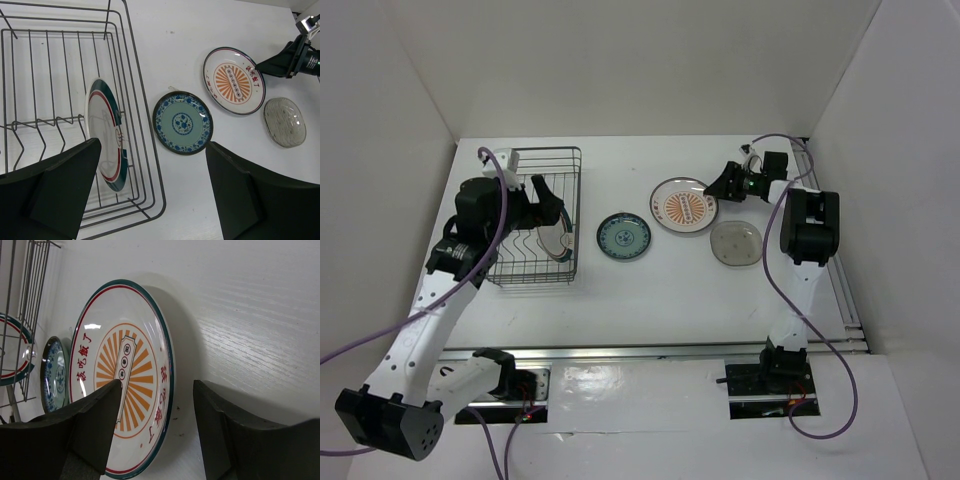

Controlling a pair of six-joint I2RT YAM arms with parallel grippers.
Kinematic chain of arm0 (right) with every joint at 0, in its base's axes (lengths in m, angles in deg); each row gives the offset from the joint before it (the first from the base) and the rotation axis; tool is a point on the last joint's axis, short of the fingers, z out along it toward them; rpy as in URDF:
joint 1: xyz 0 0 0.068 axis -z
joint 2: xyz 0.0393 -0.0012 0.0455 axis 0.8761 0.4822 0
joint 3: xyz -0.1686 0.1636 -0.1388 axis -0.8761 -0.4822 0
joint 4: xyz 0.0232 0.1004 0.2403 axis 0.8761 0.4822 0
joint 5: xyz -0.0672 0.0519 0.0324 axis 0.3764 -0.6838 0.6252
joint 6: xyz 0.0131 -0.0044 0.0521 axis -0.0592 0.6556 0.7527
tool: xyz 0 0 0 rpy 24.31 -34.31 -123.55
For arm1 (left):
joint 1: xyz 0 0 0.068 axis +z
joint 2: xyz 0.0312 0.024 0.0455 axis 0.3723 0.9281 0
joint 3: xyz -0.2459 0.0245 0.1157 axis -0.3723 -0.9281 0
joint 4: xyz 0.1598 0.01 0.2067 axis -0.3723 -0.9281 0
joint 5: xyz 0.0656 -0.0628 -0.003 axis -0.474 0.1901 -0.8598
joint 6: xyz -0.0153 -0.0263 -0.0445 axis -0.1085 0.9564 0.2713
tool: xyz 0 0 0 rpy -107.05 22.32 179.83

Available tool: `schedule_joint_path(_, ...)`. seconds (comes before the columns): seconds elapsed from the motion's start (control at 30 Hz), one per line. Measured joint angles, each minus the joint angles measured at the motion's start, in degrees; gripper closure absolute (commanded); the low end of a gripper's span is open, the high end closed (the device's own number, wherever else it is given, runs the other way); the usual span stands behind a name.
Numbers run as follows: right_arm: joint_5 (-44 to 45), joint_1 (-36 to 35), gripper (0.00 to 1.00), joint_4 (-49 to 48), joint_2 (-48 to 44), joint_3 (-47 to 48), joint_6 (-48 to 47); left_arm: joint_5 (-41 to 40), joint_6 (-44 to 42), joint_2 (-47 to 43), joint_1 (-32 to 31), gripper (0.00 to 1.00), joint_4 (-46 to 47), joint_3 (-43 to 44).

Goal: Load the plates into the dish rack

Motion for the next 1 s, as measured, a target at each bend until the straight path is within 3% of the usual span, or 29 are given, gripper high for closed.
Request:
schedule_joint_path(0.53, -3.4, 1.0, 0.46, -0.1, 2.5, 1.7, 0.9, 0.1, 0.0, 1.1, 0.0, 0.00, -0.1, 0.0)
schedule_joint_path(0.73, -3.0, 1.1, 0.71, 0.1, 3.1, 1.7, 1.0, 0.2, 0.0, 1.2, 0.0, 0.00, 0.0, 0.0)
schedule_joint_path(0.87, -2.9, 1.3, 0.79, 0.5, 3.5, 1.7, 1.3, 0.4, 0.0, 1.7, 0.0, 0.00, -0.1, 0.0)
schedule_joint_path(0.93, -2.7, 1.3, 0.93, 0.6, 3.6, 1.7, 1.4, 0.4, 0.0, 1.8, 0.0, 0.00, -0.2, 0.0)
schedule_joint_path(1.0, -3.2, 1.3, 1.00, 0.6, 3.6, 1.8, 2.5, 0.4, 0.0, 1.8, 0.0, 0.00, -0.2, 0.0)
